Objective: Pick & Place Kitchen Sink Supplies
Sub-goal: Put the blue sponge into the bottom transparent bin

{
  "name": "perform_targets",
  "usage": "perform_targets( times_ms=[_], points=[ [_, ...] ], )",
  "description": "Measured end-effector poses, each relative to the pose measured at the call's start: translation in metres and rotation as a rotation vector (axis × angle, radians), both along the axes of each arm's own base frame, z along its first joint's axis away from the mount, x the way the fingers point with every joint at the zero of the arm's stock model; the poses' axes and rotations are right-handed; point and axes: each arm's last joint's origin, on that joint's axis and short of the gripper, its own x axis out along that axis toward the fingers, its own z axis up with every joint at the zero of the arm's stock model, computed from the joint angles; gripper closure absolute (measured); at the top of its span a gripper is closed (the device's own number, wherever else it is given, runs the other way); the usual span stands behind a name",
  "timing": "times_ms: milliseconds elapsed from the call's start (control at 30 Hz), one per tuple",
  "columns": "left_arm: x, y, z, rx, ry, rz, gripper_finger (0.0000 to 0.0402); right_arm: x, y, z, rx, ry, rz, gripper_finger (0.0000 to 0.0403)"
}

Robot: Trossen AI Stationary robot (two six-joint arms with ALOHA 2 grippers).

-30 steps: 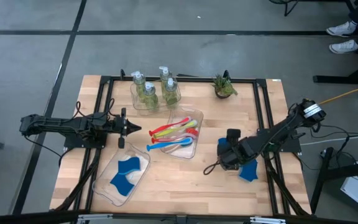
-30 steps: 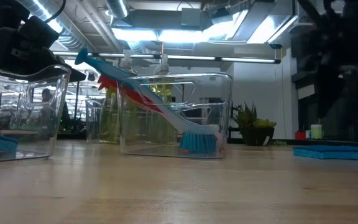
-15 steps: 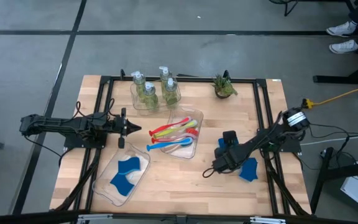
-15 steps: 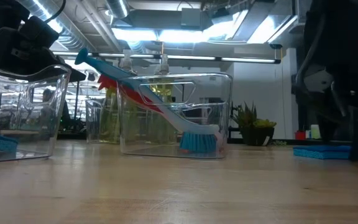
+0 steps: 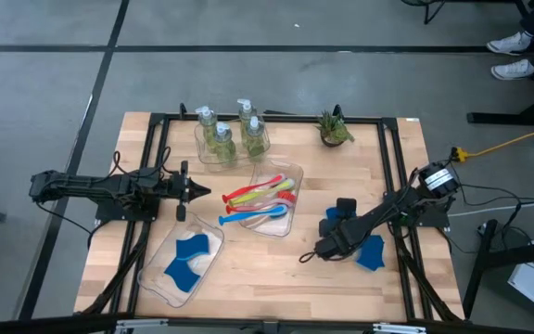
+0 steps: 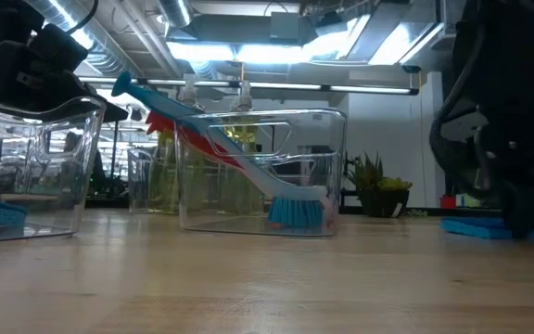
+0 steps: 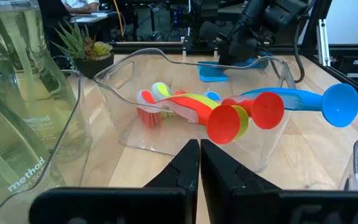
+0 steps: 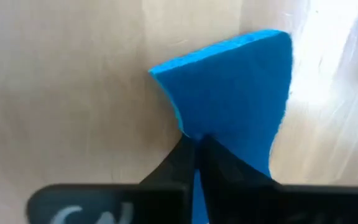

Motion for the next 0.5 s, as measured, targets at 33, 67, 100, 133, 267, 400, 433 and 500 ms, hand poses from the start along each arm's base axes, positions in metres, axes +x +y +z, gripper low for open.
perform_targets(
  times_ms=[33,67,100,133,267,400,433,500],
  points=[
    [0.000,0.000,0.000,0.000,0.000,0.001,0.0392,0.000,0.001,0.000,-0.002,-0.015,-0.024,0.0390],
    [0.000,0.000,0.000,0.000,0.000,0.000,0.0391,0.000,0.001,0.000,-0.006,-0.031,-0.047,0.0388],
    [0.000,0.000,0.000,0.000,0.000,0.000,0.0390,0.000,0.002,0.000,-0.009,-0.046,-0.072,0.0384],
    [0.000,0.000,0.000,0.000,0.000,0.000,0.0389,-0.001,0.003,0.000,-0.010,-0.064,-0.098,0.0382],
    [0.000,0.000,0.000,0.000,0.000,0.001,0.0390,0.000,0.009,0.002,0.003,-0.119,-0.185,0.0393],
    [0.000,0.000,0.000,0.000,0.000,0.001,0.0393,0.017,0.029,0.015,0.117,-0.229,-0.209,0.0395],
    [0.000,0.000,0.000,0.000,0.000,0.000,0.0393,0.021,0.034,0.020,0.155,-0.246,-0.202,0.0395],
    [0.000,0.000,0.000,0.000,0.000,0.001,0.0393,0.029,0.045,0.030,0.235,-0.268,-0.173,0.0396]
  ],
)
